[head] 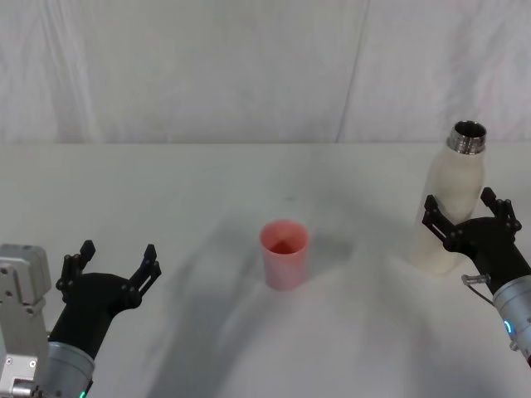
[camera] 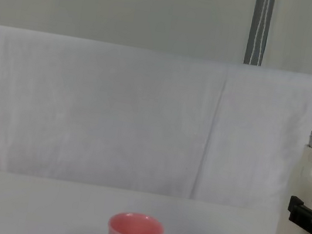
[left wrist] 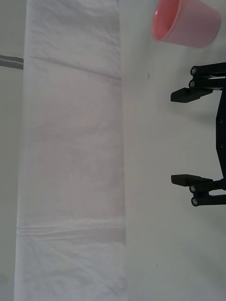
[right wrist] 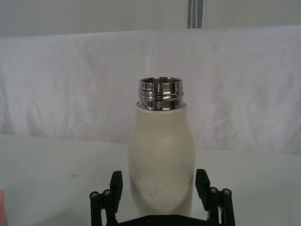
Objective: Grasp the thermos with one hand and pour water into the cup lid.
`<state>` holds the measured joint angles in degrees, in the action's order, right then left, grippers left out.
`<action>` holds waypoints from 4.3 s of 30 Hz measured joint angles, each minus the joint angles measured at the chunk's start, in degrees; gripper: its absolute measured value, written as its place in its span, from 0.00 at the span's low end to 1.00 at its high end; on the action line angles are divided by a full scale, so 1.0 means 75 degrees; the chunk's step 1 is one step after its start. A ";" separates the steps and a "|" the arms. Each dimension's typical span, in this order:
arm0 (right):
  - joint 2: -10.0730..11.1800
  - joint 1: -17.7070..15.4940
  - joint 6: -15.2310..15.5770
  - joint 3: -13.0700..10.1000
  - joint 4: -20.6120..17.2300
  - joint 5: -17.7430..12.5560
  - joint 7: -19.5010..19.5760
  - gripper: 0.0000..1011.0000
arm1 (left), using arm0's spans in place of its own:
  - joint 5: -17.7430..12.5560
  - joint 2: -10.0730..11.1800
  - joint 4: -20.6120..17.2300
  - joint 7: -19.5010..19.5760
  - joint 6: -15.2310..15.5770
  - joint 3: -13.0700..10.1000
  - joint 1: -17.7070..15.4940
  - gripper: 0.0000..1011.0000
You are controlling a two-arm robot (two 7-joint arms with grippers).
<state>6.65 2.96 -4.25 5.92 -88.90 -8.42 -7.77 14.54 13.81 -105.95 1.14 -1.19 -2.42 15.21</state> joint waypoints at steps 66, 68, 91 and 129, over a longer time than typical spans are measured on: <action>0.0098 0.0435 -0.0166 -0.0015 0.0494 -0.0019 -0.0238 0.94 | 0.0000 0.0000 0.0000 0.0000 0.0000 0.0000 0.0000 0.99; 0.0129 0.0399 -0.0168 -0.0017 0.0393 -0.0005 -0.0246 0.94 | 0.0000 0.0000 0.0000 0.0000 0.0000 0.0000 0.0000 0.99; 0.0994 0.0675 -0.0194 0.0584 -0.0284 0.1204 -0.0585 0.94 | 0.0001 0.0000 0.0000 0.0000 0.0000 0.0000 0.0000 0.99; 0.1721 0.1259 0.0413 0.2582 -0.0516 0.5334 -0.0386 0.94 | 0.0000 0.0000 0.0000 0.0000 0.0000 0.0000 0.0000 0.99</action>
<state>19.56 12.40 -1.16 25.29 -92.77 31.58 -10.66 14.54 13.81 -105.95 1.14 -1.19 -2.41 15.21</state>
